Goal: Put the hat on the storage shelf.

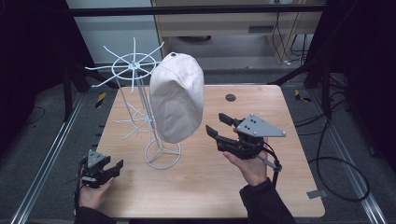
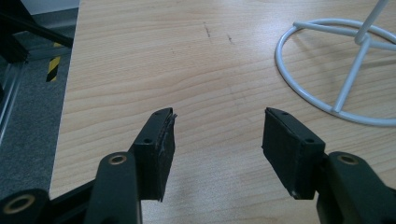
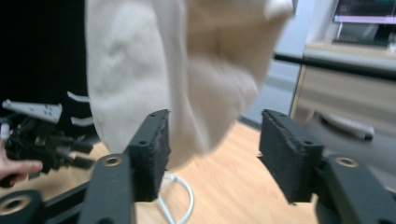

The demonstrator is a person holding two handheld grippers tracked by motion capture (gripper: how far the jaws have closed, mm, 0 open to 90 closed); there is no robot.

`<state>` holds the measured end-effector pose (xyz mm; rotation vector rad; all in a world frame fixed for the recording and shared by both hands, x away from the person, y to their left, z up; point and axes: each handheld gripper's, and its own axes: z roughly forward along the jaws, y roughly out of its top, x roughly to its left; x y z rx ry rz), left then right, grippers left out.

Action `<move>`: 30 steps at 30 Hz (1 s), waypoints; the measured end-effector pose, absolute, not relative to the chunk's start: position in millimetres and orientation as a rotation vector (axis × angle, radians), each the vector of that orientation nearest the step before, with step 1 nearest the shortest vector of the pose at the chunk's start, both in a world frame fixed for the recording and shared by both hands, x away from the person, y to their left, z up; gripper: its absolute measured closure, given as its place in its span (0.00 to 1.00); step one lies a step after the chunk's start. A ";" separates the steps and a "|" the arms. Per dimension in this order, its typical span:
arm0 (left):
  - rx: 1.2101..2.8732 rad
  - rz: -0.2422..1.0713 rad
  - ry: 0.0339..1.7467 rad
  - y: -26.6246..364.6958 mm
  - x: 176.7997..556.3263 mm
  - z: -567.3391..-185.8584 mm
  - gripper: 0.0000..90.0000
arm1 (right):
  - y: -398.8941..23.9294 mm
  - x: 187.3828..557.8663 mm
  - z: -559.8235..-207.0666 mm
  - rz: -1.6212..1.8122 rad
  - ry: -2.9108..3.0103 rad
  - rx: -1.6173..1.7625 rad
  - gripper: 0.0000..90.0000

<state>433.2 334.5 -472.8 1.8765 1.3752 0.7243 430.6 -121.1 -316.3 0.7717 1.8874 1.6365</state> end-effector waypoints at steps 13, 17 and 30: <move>1.879 0.719 1.364 334.2 433.3 -474.5 0.42 | -189.9 432.0 -409.8 1.409 2.013 1.068 0.28; 1.890 0.711 1.353 333.4 433.8 -475.6 0.39 | -213.9 432.8 -436.1 1.324 2.023 1.157 0.24; 1.921 0.674 1.343 331.6 436.6 -482.2 0.35 | -260.4 437.9 -477.1 1.136 1.972 1.357 0.22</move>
